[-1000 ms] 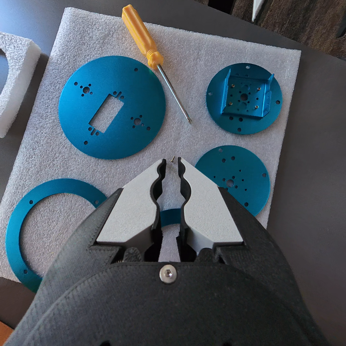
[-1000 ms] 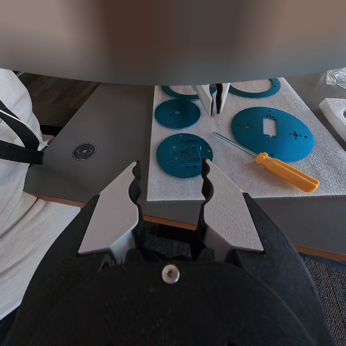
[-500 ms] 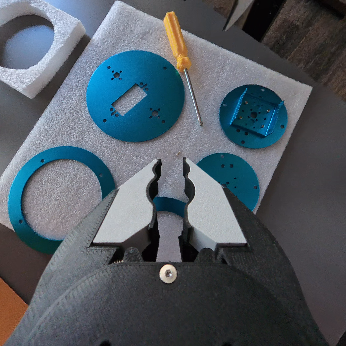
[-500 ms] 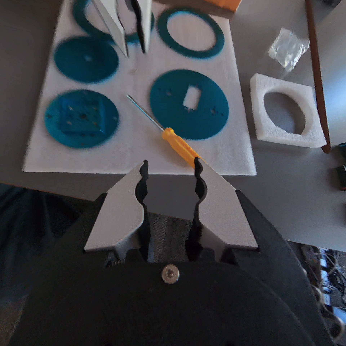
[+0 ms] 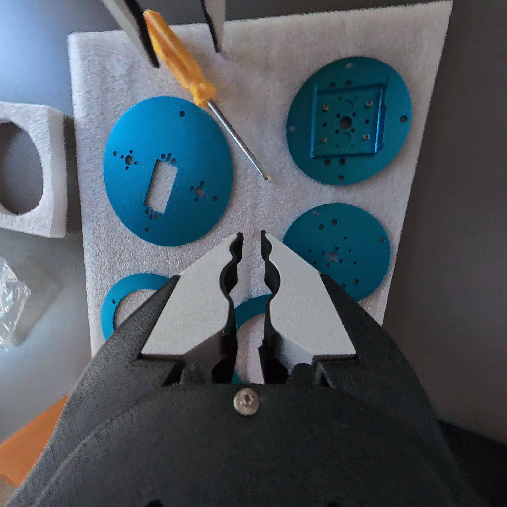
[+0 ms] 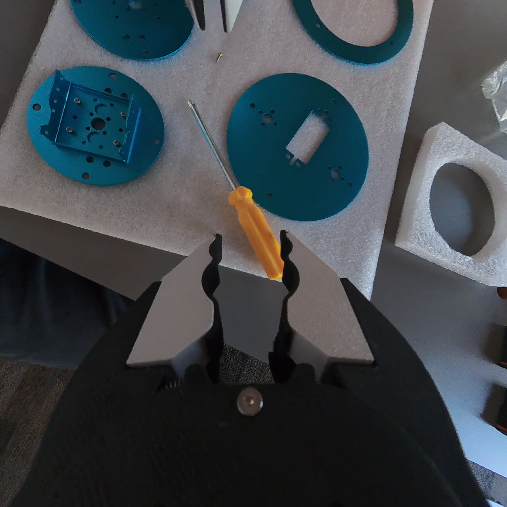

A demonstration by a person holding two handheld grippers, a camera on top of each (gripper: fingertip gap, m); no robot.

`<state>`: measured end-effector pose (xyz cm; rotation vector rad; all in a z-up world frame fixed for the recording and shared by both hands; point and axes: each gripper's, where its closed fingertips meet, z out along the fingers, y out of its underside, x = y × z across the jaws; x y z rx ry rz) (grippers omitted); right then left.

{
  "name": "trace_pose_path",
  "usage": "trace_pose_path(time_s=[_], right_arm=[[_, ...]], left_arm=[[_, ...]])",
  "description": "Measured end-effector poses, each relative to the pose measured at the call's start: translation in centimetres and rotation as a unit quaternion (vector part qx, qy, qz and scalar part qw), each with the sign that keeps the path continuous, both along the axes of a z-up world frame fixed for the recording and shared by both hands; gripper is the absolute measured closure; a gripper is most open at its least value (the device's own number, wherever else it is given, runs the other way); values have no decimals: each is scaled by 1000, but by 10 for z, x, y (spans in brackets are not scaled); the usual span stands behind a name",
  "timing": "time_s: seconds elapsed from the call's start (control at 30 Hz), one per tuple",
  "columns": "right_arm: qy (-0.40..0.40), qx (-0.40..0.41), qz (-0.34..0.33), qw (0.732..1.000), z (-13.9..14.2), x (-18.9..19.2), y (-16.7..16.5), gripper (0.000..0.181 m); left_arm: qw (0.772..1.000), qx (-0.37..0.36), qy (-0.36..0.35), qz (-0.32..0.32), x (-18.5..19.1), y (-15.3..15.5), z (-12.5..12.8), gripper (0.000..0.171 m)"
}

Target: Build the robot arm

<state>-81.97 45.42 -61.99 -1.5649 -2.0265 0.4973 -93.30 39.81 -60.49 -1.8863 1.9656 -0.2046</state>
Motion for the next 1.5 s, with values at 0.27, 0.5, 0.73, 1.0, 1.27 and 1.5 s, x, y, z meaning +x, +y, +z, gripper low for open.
trace_pose_path(time_s=[0.27,0.5,0.73,1.0,1.27,1.5], right_arm=[[-12,2,0,1000,0,1,-2,139],[-22,3,5,1000,-1,2,-2,140],[-65,10,21,998,-2,2,-4,141],[-146,-7,36,989,-5,2,-6,145],[-137,-32,-14,990,-4,5,-13,164],[-83,73,-99,989,6,-2,-24,164]], left_arm=[[991,-37,113,-65,-1,-2,-19,162],[989,-54,119,-64,-2,-4,-22,168],[987,-83,130,-50,-2,-5,-23,171],[998,-47,39,35,6,8,-4,171],[967,-26,-172,186,6,-9,39,171],[916,-41,-310,253,-6,-34,67,171]])
